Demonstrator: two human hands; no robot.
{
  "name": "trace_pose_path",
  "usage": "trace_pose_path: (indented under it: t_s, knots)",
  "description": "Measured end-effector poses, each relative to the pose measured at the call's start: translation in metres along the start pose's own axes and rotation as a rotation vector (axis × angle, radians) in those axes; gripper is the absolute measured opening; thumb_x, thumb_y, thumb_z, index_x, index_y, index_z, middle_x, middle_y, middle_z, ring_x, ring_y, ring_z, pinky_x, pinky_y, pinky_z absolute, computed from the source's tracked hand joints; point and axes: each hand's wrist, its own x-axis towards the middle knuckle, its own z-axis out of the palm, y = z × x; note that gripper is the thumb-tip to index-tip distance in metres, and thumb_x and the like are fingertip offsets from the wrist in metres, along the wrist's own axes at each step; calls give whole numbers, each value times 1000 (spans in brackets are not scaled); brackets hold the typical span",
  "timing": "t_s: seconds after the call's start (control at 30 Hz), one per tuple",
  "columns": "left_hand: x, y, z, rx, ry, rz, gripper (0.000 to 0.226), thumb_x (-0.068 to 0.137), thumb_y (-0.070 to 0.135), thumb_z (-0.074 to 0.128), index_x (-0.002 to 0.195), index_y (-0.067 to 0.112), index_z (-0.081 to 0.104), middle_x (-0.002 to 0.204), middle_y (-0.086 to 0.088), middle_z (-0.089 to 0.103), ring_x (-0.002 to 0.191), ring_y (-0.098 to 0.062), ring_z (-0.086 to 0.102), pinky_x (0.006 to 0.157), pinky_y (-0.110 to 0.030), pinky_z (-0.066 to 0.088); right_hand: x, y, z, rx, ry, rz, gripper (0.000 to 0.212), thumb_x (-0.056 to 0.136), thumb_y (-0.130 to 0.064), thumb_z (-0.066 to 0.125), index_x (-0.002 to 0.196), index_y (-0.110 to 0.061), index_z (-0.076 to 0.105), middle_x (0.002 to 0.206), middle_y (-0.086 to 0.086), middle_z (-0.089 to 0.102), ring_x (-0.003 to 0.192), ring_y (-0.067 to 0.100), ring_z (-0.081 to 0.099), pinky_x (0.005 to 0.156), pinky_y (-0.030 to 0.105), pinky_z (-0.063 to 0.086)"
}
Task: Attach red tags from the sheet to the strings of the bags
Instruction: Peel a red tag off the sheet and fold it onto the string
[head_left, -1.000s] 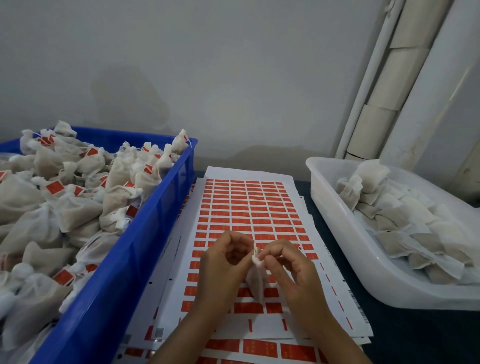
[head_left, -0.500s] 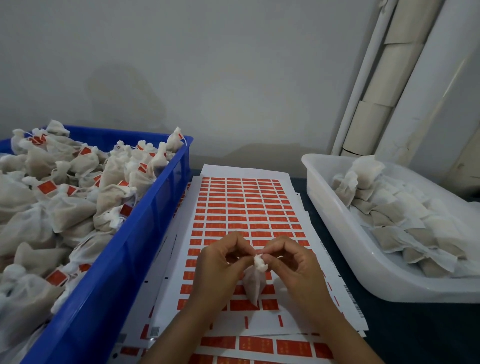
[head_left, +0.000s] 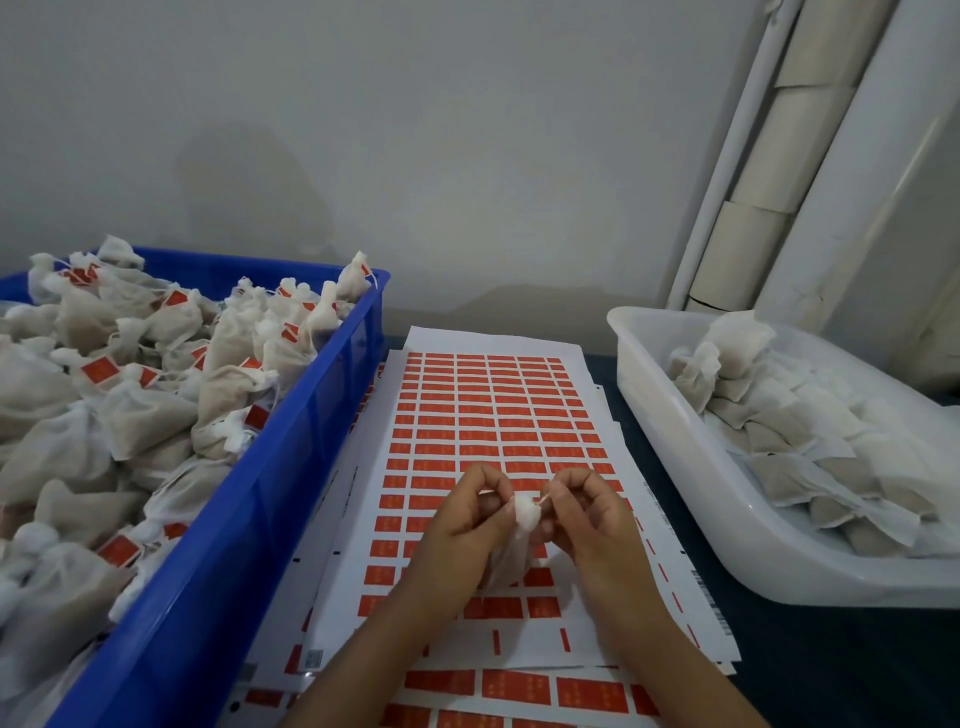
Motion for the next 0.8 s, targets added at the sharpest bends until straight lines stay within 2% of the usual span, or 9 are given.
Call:
trace_pose_path:
  t_s: [0.13,0.23,0.37,0.5,0.6,0.7,0.8]
  knots:
    - [-1,-1,1,5,-14,-32,11,95,14,45,93,24,49,97,2,59,87,-14,59,58,-8,44,-1,-2,-1,10,-5,-25,10,91,-17,50,92,-8,56,74,-1,66,66,18,66,62,20,54]
    - [0,-1,1,-34,-33,-49,14,96,13,43,93,24,52,102,-1,61,93,-17,61,65,-12,47,-1,-2,-2,30,52,-35,7,90,-12,52,90,-7,57,74,-1,67,69,17,66,63,21,54]
    - [-1,2,0,-90,-104,-37,13,93,9,49,96,21,53,89,3,66,70,-4,65,57,-10,47,1,-5,-6,73,114,-38,7,90,-9,52,88,-5,58,70,-1,67,66,13,65,60,18,53]
    - [-1,-4,4,67,-67,5,19,85,19,64,97,28,53,92,6,66,78,-7,67,63,-14,52,2,-6,-7,90,181,-56,8,91,-8,51,85,-10,57,65,-7,67,63,8,65,57,13,51]
    - [-1,-4,5,74,-38,36,6,86,29,61,91,28,57,80,11,66,72,-5,65,62,-12,52,2,-7,-7,101,206,-73,7,91,-9,51,87,-9,56,66,-5,67,61,9,64,58,13,51]
    - [1,-4,5,77,23,91,24,79,47,52,84,24,58,68,14,63,60,-2,60,56,-9,48,1,-5,-7,49,274,-102,6,90,-10,54,84,-11,56,69,-2,66,61,10,63,59,14,52]
    - [2,-6,4,66,83,121,32,80,49,50,81,19,59,64,11,60,55,-2,55,55,-8,46,0,-1,-6,-45,339,-140,8,88,-11,56,81,-14,54,69,-2,64,63,8,64,60,13,52]
